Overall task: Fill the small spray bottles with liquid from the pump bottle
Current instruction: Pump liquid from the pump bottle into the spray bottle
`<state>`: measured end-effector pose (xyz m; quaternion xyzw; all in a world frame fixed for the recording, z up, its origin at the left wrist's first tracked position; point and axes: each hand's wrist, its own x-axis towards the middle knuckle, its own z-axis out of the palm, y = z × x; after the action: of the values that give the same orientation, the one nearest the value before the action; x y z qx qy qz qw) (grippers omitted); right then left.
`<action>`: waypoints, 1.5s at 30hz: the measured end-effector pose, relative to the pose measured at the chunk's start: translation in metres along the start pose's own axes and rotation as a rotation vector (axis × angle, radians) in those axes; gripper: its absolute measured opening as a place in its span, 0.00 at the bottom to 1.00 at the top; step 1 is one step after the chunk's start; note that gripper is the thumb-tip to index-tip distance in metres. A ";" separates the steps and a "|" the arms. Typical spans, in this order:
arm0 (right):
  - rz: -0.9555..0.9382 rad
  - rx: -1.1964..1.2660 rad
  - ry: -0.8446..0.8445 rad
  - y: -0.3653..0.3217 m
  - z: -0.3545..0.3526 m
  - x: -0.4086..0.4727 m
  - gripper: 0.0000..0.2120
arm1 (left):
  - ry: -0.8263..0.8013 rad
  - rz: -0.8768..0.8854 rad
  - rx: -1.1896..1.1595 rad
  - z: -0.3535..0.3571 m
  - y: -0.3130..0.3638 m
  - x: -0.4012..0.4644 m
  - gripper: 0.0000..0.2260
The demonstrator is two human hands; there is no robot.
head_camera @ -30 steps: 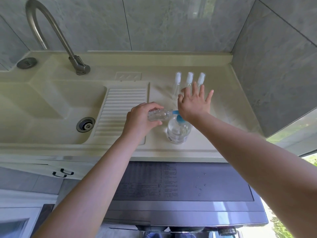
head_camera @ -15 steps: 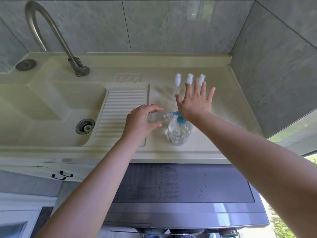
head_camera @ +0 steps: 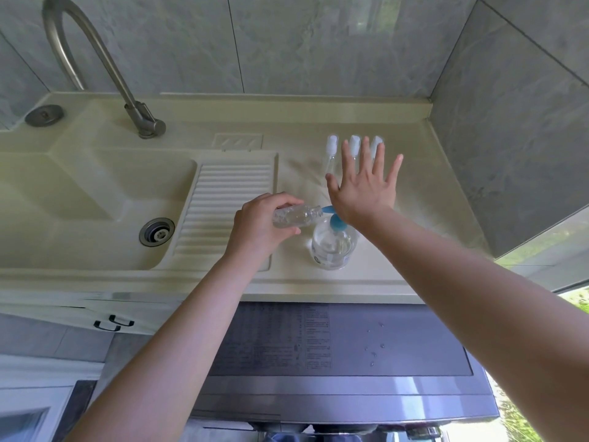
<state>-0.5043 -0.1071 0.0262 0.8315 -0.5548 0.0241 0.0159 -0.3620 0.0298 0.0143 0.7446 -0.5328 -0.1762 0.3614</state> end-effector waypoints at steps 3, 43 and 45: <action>0.011 0.025 -0.023 -0.003 0.005 -0.003 0.31 | -0.005 -0.004 -0.008 0.001 0.002 0.000 0.22; 0.014 0.011 -0.046 0.006 -0.001 -0.003 0.30 | -0.007 0.039 0.025 0.001 0.009 0.002 0.22; 0.009 0.017 -0.008 0.008 -0.006 -0.003 0.30 | -0.003 0.044 0.026 0.000 0.009 0.001 0.21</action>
<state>-0.5126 -0.1071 0.0319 0.8291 -0.5585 0.0255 0.0063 -0.3674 0.0270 0.0206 0.7371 -0.5519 -0.1623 0.3547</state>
